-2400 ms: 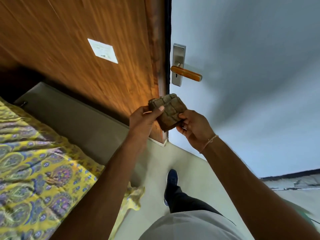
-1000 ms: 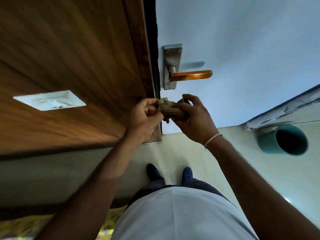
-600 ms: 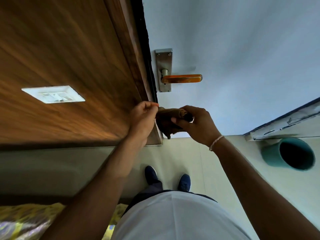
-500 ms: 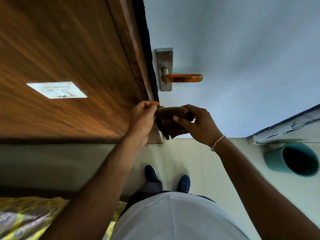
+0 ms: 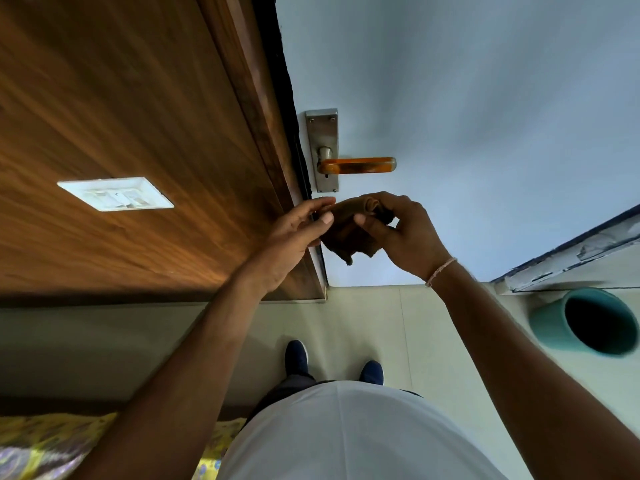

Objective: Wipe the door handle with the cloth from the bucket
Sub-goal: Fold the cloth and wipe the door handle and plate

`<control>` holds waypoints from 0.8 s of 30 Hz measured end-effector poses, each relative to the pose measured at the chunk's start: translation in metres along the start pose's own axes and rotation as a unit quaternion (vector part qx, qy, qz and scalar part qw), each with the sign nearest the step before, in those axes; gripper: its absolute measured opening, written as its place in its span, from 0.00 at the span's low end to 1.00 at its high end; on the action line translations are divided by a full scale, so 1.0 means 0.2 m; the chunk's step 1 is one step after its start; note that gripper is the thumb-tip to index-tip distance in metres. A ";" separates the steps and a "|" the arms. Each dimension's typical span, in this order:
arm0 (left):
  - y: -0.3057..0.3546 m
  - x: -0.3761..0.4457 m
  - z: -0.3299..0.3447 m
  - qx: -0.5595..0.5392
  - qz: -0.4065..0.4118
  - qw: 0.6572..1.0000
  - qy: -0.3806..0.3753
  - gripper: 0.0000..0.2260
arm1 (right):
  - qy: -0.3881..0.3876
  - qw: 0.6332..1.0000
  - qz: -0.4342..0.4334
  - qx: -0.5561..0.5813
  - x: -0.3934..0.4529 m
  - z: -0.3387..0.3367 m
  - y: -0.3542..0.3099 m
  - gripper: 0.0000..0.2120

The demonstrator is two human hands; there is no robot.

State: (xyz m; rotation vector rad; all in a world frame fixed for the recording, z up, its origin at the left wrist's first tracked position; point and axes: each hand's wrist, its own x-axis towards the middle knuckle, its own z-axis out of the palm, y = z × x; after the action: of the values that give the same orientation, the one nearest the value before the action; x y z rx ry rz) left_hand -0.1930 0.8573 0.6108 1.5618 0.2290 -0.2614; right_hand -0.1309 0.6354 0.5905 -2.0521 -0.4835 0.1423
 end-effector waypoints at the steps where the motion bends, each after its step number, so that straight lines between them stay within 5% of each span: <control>1: 0.00 0.00 -0.02 0.006 0.018 1.000 -0.014 0.14 | 0.004 1.000 0.004 0.003 0.01 0.01 -0.02 0.13; 9: 0.01 0.08 -0.18 0.066 0.083 0.994 0.009 0.06 | 0.034 0.972 0.109 0.205 0.08 0.05 -0.12 0.04; 14: 0.01 0.09 -0.21 0.059 0.092 0.991 0.071 0.06 | -0.076 0.867 0.194 0.454 0.07 0.09 -0.15 0.25; 20: 0.01 0.03 -0.25 0.148 0.142 0.973 0.110 0.07 | -0.023 0.839 0.228 0.493 0.08 0.14 -0.21 0.23; 24: 0.02 -0.02 -0.22 0.233 0.247 0.920 0.198 0.11 | 0.068 0.861 0.215 0.456 0.08 0.15 -0.27 0.21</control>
State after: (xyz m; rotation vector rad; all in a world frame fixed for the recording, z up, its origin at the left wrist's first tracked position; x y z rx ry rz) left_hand -0.1956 0.9022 0.6153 2.0795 0.0796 0.4358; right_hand -0.1393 0.6896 0.6231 -1.1764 0.1509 0.4044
